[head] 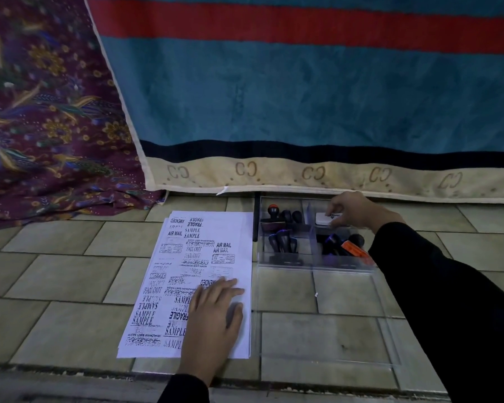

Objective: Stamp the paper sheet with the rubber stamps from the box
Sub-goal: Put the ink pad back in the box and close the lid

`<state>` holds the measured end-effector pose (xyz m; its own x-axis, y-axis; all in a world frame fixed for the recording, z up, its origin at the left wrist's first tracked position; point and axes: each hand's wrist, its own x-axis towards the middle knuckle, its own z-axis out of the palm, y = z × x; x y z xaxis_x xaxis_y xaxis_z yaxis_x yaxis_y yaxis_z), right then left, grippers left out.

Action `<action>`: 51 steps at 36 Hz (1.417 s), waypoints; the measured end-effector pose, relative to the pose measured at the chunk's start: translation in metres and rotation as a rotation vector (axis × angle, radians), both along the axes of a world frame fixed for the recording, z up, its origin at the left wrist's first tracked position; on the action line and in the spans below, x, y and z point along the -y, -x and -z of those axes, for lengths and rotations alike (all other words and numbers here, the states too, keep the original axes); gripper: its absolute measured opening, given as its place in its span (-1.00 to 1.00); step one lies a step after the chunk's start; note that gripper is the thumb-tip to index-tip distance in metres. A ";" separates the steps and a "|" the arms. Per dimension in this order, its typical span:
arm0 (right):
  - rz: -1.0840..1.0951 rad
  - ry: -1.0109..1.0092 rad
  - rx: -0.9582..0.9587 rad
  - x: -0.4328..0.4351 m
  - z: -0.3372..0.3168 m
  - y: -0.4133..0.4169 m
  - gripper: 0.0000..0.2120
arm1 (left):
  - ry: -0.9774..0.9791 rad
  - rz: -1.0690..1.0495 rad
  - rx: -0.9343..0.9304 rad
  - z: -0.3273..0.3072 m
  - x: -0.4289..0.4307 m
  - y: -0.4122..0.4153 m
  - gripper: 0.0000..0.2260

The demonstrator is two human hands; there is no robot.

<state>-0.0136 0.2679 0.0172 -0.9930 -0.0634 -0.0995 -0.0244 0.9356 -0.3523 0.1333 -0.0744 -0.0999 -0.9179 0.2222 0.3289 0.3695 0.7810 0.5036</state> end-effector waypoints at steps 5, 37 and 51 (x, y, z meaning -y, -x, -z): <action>0.020 0.027 0.027 0.003 0.007 0.004 -0.69 | 0.024 0.002 0.023 -0.001 0.000 0.000 -0.75; 0.401 0.309 -0.499 0.024 -0.007 -0.117 -0.96 | 0.084 -0.073 0.124 -0.055 -0.027 0.003 -0.84; 0.679 0.137 -0.071 0.026 0.066 -0.211 -0.78 | 0.291 -0.181 0.389 -0.065 -0.053 -0.006 -0.82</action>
<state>0.1972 0.2416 -0.0485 -0.8208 0.5671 -0.0680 0.5233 0.6989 -0.4876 0.1392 -0.0210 -0.0353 -0.9921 0.0802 -0.0963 0.0443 0.9433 0.3291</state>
